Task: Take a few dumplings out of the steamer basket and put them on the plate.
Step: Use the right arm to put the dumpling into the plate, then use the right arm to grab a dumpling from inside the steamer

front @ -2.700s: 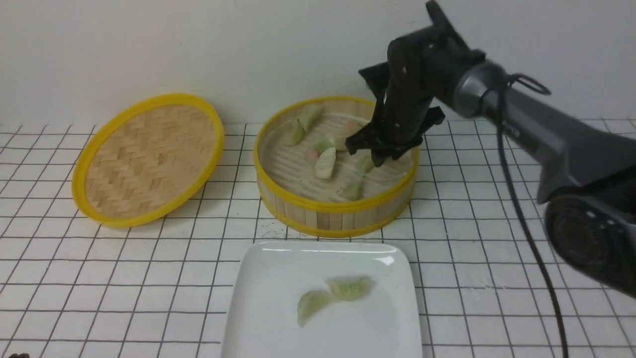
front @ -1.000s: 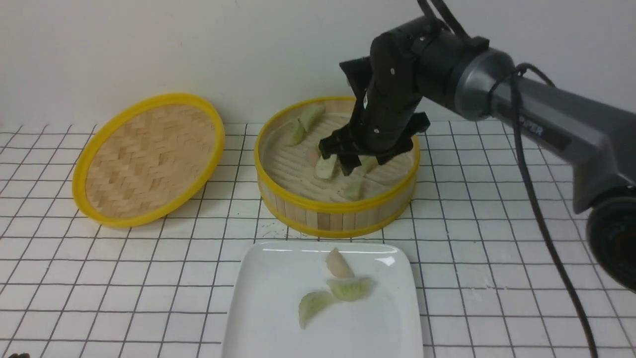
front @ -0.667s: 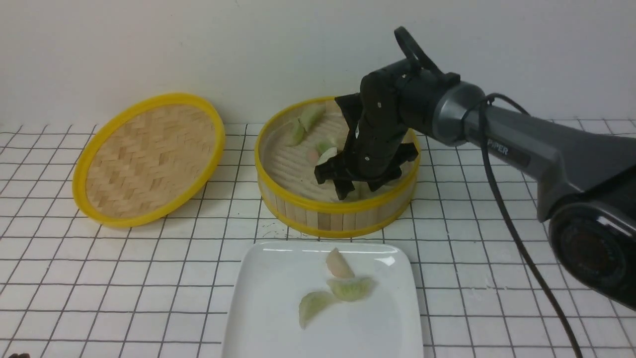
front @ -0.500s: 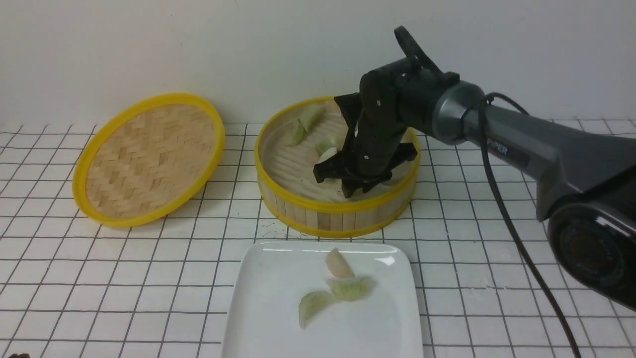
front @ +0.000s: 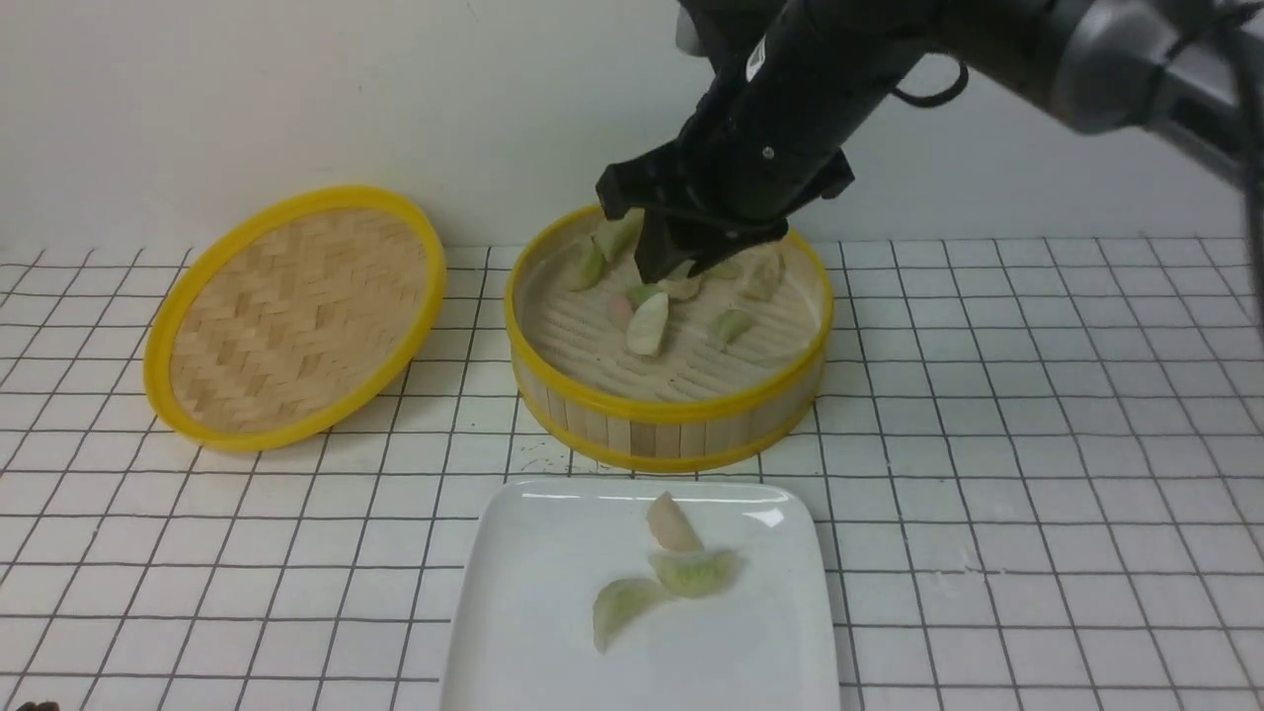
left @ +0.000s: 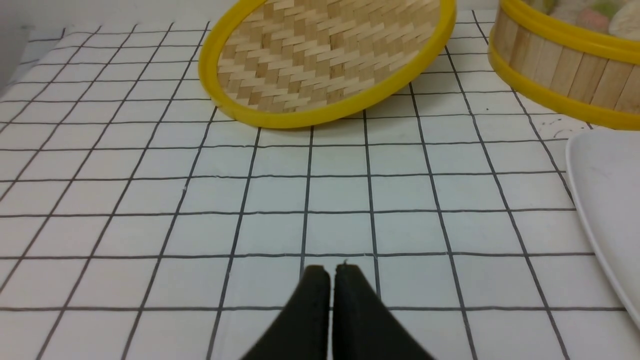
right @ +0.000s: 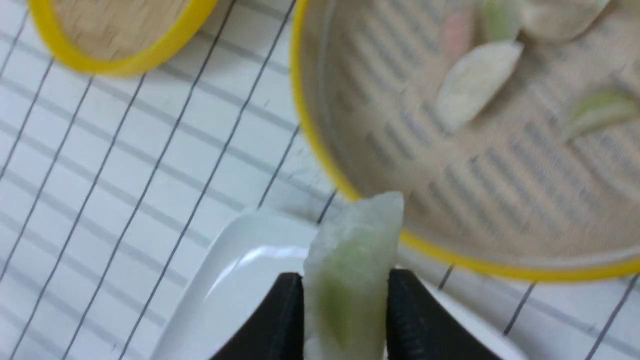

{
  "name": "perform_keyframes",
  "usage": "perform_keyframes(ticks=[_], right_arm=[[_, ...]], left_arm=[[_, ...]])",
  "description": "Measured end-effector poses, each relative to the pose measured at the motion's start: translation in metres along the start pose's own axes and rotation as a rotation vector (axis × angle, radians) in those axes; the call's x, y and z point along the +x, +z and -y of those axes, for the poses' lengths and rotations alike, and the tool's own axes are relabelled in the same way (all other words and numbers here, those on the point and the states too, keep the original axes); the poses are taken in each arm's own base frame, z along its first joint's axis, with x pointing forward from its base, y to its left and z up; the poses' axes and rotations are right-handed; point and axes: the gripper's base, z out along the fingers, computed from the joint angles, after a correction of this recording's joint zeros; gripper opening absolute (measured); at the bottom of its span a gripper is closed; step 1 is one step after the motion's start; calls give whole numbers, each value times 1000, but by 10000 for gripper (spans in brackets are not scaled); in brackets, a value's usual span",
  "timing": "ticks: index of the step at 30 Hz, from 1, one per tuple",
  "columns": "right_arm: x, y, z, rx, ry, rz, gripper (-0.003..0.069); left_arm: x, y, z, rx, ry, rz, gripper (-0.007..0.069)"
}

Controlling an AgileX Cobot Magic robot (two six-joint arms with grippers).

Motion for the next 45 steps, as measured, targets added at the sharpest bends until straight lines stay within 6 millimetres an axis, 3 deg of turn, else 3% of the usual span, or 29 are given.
perform_keyframes(ticks=[2,7,12,16,18,22,25,28,31,33,34,38,39,41,42,45], right_arm=[[26,11,-15,-12,-29,-95,194],[86,70,-38,17,-112,-353,194],[108,103,-42,56,-152,-454,209],[113,123,-37,78,-156,-487,297],[113,125,-36,87,-163,-487,381],[89,113,-35,134,-216,-396,473],[67,100,-29,187,-241,-309,490],[22,68,-6,278,-187,-133,497],[-4,50,18,307,-124,-41,498],[-22,48,42,326,-75,4,498],[-24,46,44,326,-71,15,498],[-44,73,86,353,-9,55,498],[-45,74,87,353,-8,61,498],[-50,103,103,356,7,60,498],[-50,102,103,355,7,65,498],[-50,135,113,356,10,46,498]], left_arm=[[0,0,0,0,0,0,-6],[0,0,0,0,0,0,-6],[0,0,0,0,0,0,-6],[0,0,0,0,0,0,-6],[0,0,0,0,0,0,-6],[0,0,0,0,0,0,-6],[0,0,0,0,0,0,-6],[0,0,0,0,0,0,-6],[0,0,0,0,0,0,-6],[0,0,0,0,0,0,-6],[0,0,0,0,0,0,-6],[0,0,0,0,0,0,-6],[0,0,0,0,0,0,-6],[0,0,0,0,0,0,-6],[0,0,0,0,0,0,-6],[0,0,0,0,0,0,-6]])
